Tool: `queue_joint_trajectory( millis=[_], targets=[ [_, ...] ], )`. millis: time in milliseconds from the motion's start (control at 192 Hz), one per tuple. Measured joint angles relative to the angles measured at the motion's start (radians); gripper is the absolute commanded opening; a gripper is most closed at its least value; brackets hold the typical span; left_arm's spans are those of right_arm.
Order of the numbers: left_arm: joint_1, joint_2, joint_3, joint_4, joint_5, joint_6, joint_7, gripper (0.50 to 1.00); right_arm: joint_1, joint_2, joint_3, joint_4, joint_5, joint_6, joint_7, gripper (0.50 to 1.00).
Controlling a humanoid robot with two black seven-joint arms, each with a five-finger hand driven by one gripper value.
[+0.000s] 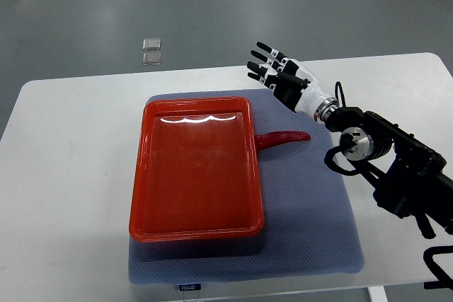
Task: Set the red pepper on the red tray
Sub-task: 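Move the open right hand down toward the red pepper beside the tray, then close the right hand's fingers around the red pepper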
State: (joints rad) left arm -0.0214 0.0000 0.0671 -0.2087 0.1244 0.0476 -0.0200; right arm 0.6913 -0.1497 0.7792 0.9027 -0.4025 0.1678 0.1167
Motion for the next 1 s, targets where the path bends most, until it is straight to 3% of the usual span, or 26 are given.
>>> queue_joint_trajectory(
  millis=[261, 422, 740, 1001],
  targets=[
    [0.0, 0.0, -0.001, -0.001, 0.0, 0.0, 0.0, 1.0, 0.175, -0.208, -0.407, 0.097, -0.281, -0.001, -0.015, 0.913],
    [0.0, 0.0, -0.001, 0.0, 0.0, 0.0, 0.0, 1.0, 0.238, -0.298, -0.547, 0.165, -0.428, -0.005, -0.012, 0.911],
    [0.0, 0.0, -0.001, 0.001, 0.0, 0.0, 0.0, 1.0, 0.259, -0.319, -0.681, 0.177, -0.582, -0.136, -0.009, 0.901],
    [0.0, 0.0, 0.0, 0.002, 0.0, 0.0, 0.0, 1.0, 0.261, -0.314, -0.722, 0.176, -0.606, -0.201, -0.01, 0.856]
  ],
)
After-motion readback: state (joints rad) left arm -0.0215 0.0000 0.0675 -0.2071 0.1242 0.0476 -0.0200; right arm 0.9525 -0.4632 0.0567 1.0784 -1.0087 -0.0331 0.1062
